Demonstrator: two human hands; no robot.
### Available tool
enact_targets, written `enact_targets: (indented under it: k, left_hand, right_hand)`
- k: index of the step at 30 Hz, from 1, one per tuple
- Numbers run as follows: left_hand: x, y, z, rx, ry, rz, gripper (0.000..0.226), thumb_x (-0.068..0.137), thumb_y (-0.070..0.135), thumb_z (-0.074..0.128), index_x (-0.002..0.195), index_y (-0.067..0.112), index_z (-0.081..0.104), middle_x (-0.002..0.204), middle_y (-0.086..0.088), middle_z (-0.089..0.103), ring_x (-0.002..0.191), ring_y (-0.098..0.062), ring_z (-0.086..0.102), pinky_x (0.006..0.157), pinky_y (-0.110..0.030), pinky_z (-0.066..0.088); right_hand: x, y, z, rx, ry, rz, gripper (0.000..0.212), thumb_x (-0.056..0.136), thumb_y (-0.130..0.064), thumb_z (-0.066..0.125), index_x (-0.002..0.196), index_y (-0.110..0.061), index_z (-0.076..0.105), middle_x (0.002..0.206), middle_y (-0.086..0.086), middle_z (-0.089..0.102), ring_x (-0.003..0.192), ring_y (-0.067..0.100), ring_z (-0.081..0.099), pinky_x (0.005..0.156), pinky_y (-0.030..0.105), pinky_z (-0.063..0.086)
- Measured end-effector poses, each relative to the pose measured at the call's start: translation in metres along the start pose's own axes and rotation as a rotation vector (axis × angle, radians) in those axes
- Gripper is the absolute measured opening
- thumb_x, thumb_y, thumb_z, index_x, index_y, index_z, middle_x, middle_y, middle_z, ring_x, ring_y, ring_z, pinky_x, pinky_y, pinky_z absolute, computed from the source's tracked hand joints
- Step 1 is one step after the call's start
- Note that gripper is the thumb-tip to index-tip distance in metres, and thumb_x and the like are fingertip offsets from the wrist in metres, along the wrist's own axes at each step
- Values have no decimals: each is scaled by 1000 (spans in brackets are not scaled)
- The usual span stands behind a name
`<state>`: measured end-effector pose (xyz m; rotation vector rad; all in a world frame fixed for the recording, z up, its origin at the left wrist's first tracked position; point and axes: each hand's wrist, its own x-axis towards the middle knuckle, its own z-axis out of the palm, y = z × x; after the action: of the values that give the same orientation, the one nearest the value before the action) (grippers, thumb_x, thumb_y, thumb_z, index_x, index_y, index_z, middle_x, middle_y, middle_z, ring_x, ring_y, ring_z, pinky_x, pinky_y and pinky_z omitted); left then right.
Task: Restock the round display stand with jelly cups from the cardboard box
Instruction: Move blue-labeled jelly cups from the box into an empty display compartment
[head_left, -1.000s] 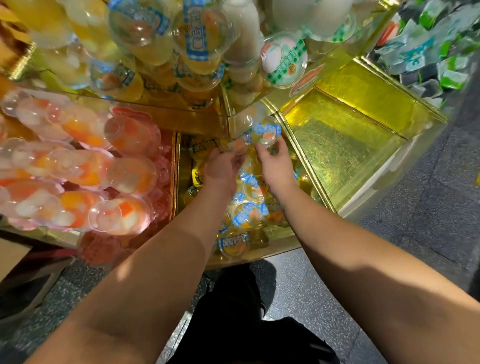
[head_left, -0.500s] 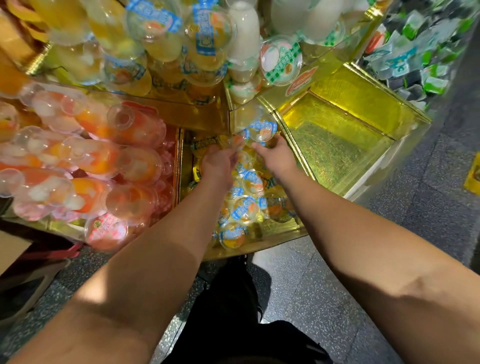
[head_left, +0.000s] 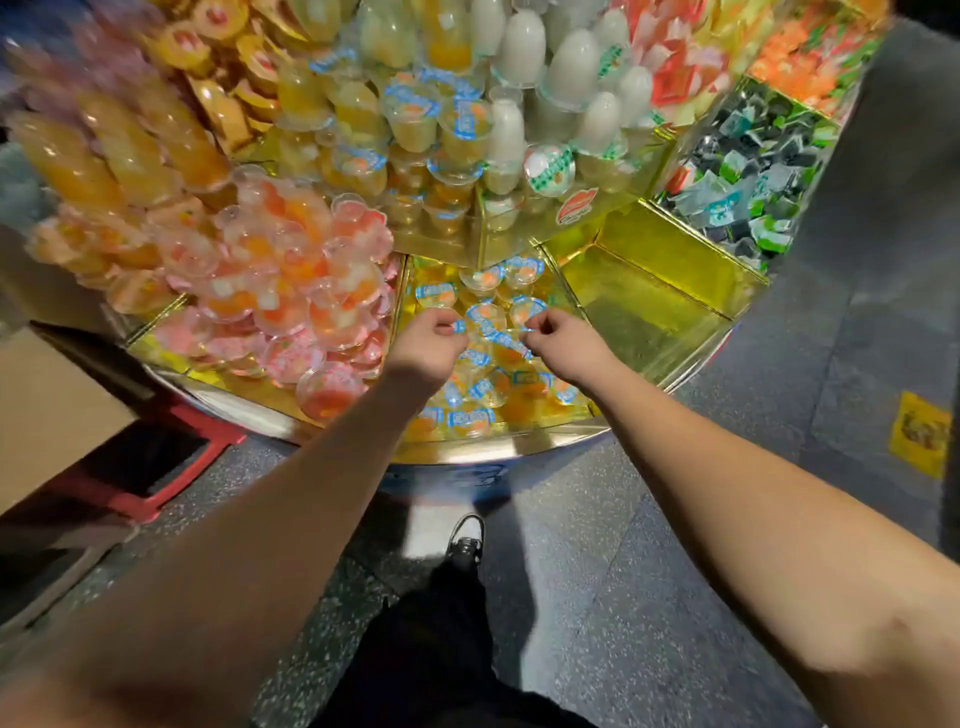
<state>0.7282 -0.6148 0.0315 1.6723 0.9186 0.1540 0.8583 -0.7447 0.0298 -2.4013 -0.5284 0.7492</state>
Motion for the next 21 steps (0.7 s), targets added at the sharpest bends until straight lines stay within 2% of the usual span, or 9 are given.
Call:
enact_targets:
  k: [1,4,7,9,11,12,14,17,21]
  left_hand:
    - [-22,2,-12,99,10,53,33,94,18,61,127,14,57,113,1,57,90,-15,54,63,-15,40]
    - [-76,-5,-56,386,35,163,39,93,26,62,130,17,57,126,0,59,94,-16,58,73,-23,41]
    - [-118,-11,-109,572,51,148,37,93,27,61,128,16,57,121,-5,61,101,-24,60,71,-27,37]
    - [-144,-14,-150,647,79,140,37,94,26,60,129,15,57,123,-7,59,108,-23,57,79,-28,42]
    - [-159,-18,-181,695,96,154,41,93,27,60,132,17,57,132,-7,55,123,-26,51,98,-35,44]
    - [-169,-23,-202,713,125,140,42,92,29,60,133,19,58,135,-6,54,127,-27,48,103,-36,42]
    - [-183,-32,-238,728,188,104,38,91,33,60,127,22,61,132,-7,57,124,-28,51,101,-37,44]
    - [-202,-51,-293,705,263,48,33,91,30,62,121,15,64,121,-10,59,117,-27,54,93,-29,40]
    - [-217,-90,-369,622,381,-39,31,93,22,60,122,11,63,124,-13,57,114,-29,55,90,-27,40]
  right_hand:
    - [-18,-6,0,-45,-13,-46,23,93,-29,60,111,-15,63,104,5,67,97,24,61,80,30,44]
    - [-70,-29,5,-147,-39,-164,28,95,-31,59,118,-16,63,118,6,67,108,26,61,84,29,43]
    - [-112,-58,18,-169,-97,-263,29,96,-33,58,120,-17,62,118,4,65,107,24,60,77,27,40]
    - [-137,-83,33,-211,-147,-349,29,95,-34,58,119,-16,62,116,5,65,106,25,61,81,29,44]
    - [-150,-101,48,-279,-190,-417,30,95,-35,58,117,-14,64,117,8,67,109,28,61,89,34,48]
    - [-159,-116,59,-326,-212,-461,32,96,-35,57,118,-14,64,118,9,67,110,29,61,90,35,48]
    - [-171,-146,80,-391,-249,-526,33,96,-36,56,120,-14,64,118,10,67,109,29,61,88,35,49]
    - [-183,-196,118,-476,-304,-654,29,96,-34,56,116,-14,62,115,11,67,106,29,62,79,31,44]
    - [-192,-270,190,-530,-393,-771,29,97,-33,54,119,-14,62,118,8,66,109,28,60,80,28,42]
